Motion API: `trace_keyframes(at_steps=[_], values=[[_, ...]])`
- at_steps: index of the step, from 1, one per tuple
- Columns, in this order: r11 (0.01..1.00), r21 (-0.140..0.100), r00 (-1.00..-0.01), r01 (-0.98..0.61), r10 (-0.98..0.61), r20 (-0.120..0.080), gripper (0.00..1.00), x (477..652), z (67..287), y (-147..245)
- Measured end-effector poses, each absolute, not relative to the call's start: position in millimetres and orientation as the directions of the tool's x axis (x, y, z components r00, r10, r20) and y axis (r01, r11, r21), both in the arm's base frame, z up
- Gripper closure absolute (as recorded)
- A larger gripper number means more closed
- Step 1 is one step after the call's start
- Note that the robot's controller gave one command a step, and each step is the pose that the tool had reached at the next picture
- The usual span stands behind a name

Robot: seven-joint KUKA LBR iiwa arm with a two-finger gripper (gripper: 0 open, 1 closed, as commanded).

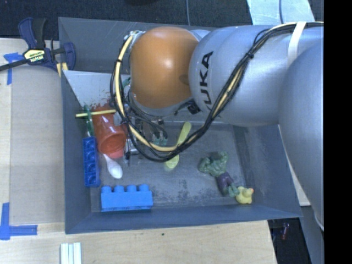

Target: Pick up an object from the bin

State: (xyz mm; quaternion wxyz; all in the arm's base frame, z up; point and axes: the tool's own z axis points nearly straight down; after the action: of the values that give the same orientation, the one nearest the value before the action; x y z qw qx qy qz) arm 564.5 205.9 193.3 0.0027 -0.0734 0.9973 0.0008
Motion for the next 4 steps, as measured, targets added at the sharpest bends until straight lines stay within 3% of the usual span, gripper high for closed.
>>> trace_keyframes(at_steps=[1, 2, 3, 4], values=[[1.0, 0.002, -1.0, -0.03, -0.03, -0.005, 0.0, 564.0, 202.6, 167.6], [0.997, 0.003, -0.997, -0.076, -0.076, -0.014, 0.0, 567.3, 162.9, 174.2], [0.996, 0.004, -0.996, -0.094, -0.094, -0.006, 0.0, 543.3, 145.0, 137.1], [0.99, 0.002, -0.99, -0.142, -0.142, -0.016, 0.0, 577.5, 94.4, 114.9]])
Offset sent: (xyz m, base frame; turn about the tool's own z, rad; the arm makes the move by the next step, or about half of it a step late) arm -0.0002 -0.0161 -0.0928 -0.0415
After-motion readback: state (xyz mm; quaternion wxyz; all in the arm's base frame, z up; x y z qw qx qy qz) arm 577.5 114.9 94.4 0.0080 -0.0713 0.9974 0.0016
